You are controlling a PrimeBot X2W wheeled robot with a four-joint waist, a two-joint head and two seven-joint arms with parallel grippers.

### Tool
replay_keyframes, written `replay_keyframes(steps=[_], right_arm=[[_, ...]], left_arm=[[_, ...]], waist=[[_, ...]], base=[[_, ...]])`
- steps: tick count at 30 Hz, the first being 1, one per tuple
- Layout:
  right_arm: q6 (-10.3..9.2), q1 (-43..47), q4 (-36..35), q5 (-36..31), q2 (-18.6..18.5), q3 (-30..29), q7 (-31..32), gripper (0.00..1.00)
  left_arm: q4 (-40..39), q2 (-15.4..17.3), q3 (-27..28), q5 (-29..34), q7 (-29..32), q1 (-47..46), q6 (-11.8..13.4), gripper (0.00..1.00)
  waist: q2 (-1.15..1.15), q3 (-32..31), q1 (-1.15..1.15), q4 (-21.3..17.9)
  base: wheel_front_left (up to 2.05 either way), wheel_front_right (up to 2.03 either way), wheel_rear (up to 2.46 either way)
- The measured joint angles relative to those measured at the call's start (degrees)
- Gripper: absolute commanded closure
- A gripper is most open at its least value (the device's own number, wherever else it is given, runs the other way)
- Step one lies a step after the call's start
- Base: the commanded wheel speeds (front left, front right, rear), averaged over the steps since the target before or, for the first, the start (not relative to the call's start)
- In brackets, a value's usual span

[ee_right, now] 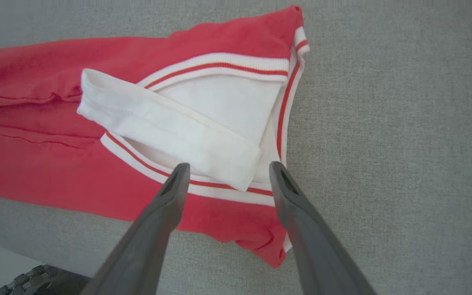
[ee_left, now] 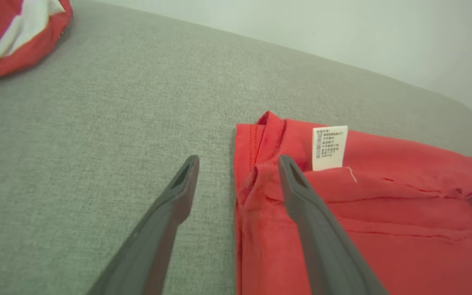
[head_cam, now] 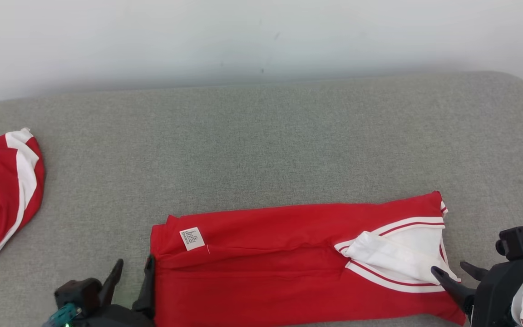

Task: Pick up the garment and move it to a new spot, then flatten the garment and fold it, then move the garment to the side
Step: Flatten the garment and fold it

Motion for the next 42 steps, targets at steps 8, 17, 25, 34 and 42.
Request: replay_keyframes(steps=[8,17,25,34,42], right_arm=[[0.00,2.2,-2.9,0.4,2.4,-6.0,-2.0,0.00],[0.00,1.7,-0.7,-2.0,7.4,-12.3,-0.7,0.00],[0.00,-2.4,5.9,-4.0,9.5,-13.9,1.1,0.00],[0.00,-6.5,14.1,-6.6,10.3,-12.4,1.9,0.00],[0.00,-9.2,19.4,-9.6,11.5,-14.1,0.7,0.00]], left_arm=[[-10.9,-6.5,15.1,10.0,-3.1,6.2,-3.4,0.00],[-18.2,-18.4,30.5,25.5,-3.1,16.1,-13.0,0.00],[-17.1,-20.1,33.8,28.1,-3.1,17.3,-15.2,0.00],[-15.1,-20.1,33.6,28.8,-3.1,17.1,-14.7,0.00],[-14.5,-20.1,33.0,29.6,-3.1,15.9,-14.6,0.00]], waist=[[0.00,-1.1,0.00,1.2],[0.00,-1.5,0.00,1.8],[0.00,-0.6,0.00,2.4],[0.01,0.6,0.00,3.7],[0.01,2.2,0.00,5.0]], base=[[0.00,0.00,0.00],[0.00,0.00,0.00],[0.00,0.00,0.00],[0.00,0.00,0.00],[0.00,0.00,0.00]])
